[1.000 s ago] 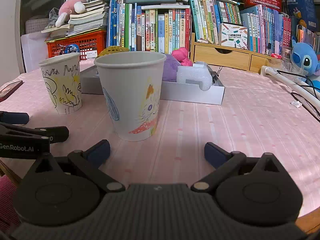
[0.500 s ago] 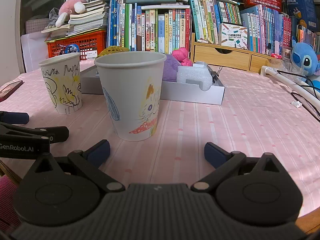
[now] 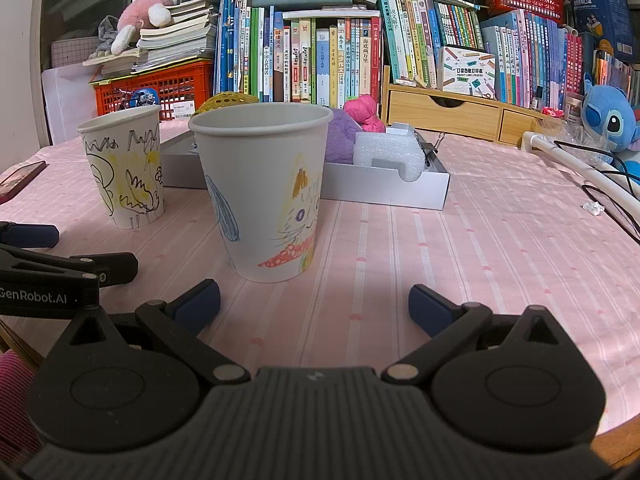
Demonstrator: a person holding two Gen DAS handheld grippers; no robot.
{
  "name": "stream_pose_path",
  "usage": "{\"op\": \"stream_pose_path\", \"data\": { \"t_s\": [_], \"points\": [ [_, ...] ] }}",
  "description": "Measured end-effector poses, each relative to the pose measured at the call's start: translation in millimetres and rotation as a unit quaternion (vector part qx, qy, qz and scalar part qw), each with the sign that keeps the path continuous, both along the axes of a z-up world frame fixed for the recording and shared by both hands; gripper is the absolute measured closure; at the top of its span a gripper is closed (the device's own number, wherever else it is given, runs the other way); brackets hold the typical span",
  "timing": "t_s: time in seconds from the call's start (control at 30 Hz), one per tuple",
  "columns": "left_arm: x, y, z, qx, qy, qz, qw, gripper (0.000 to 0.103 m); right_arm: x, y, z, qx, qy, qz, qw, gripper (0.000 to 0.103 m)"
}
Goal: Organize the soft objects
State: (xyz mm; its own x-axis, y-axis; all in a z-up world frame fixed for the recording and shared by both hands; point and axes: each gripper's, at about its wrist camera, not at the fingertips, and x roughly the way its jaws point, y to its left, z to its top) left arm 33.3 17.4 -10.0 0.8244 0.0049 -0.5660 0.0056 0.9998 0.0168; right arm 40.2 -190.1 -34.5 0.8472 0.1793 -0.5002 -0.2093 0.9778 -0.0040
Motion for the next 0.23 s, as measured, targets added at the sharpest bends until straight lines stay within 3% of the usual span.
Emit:
{"op": "stream_pose_path", "data": {
  "t_s": [0.23],
  "points": [
    [-0.1, -0.2, 0.0, 0.000, 0.000, 0.000, 1.0000, 0.000, 0.1, 0.0, 0.1, 0.000, 0.000, 0.000, 1.000, 0.000]
  ]
}}
